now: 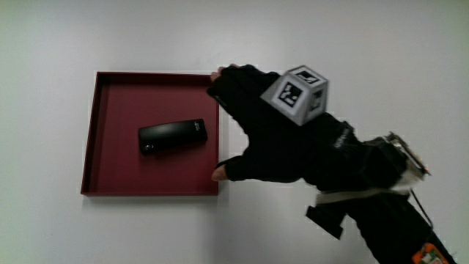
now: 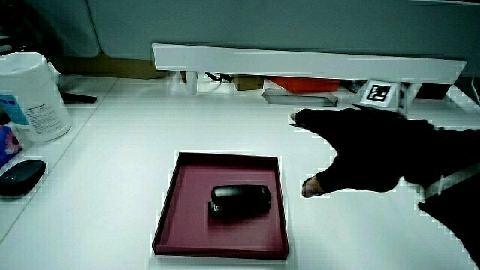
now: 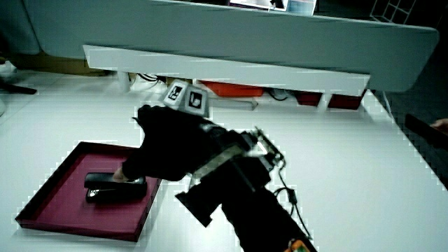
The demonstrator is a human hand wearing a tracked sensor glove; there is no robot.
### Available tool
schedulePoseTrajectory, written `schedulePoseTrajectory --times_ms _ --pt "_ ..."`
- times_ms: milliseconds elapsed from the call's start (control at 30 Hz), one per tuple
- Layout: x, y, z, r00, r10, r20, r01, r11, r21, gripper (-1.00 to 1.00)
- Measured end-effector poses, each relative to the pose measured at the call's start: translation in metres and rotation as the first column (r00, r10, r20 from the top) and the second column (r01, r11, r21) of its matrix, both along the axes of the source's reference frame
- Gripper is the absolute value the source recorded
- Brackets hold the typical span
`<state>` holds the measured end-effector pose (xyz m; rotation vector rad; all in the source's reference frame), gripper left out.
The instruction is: Pick stapper from plate
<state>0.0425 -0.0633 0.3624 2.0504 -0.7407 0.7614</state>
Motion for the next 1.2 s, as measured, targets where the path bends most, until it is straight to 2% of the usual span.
schedulePoseTrajectory --times_ms 133,167,200,233,267,400,533,567,633,833,900,933,1000,1033,1100,1200 --pt "-0.018 -0.006 0.014 0.999 -0.029 -0.015 0.03 0.9989 0.037 0.0" --pt "-0.022 -0.007 0.013 0.999 -0.008 -0.05 0.015 0.9878 0.155 0.0" --pt "-0.027 -0.008 0.019 0.998 -0.03 -0.056 0.038 0.9894 0.14 0.0" --pt "-0.03 -0.009 0.025 0.997 0.001 -0.074 0.01 0.9896 0.144 0.0" --pt "-0.034 -0.01 0.027 0.997 -0.032 -0.067 0.04 0.9912 0.127 0.0" --pt "-0.046 -0.014 0.039 0.996 -0.03 -0.088 0.04 0.9931 0.11 0.0" --pt "-0.057 -0.015 0.055 0.99 -0.035 -0.135 0.052 0.9912 0.122 0.0" --pt "-0.06 -0.015 0.057 0.992 -0.039 -0.119 0.052 0.9925 0.111 0.0" --pt "-0.065 -0.015 0.066 0.989 -0.042 -0.142 0.057 0.9928 0.106 0.0" --pt "-0.072 -0.016 0.092 0.984 -0.032 -0.173 0.043 0.997 0.064 0.0" --pt "-0.073 -0.017 0.098 0.987 -0.033 -0.16 0.042 0.9976 0.055 0.0" --pt "-0.075 -0.019 0.104 0.983 -0.025 -0.18 0.035 0.998 0.053 0.0" --pt "-0.077 -0.019 0.102 0.987 -0.028 -0.158 0.036 0.9982 0.048 0.0" --pt "-0.079 -0.019 0.106 0.986 -0.033 -0.163 0.037 0.999 0.025 0.0" --pt "-0.08 -0.02 0.115 0.984 -0.026 -0.178 0.029 0.9994 0.016 0.0" --pt "-0.08 -0.021 0.119 0.986 -0.024 -0.166 0.025 0.9997 0.002 0.0"
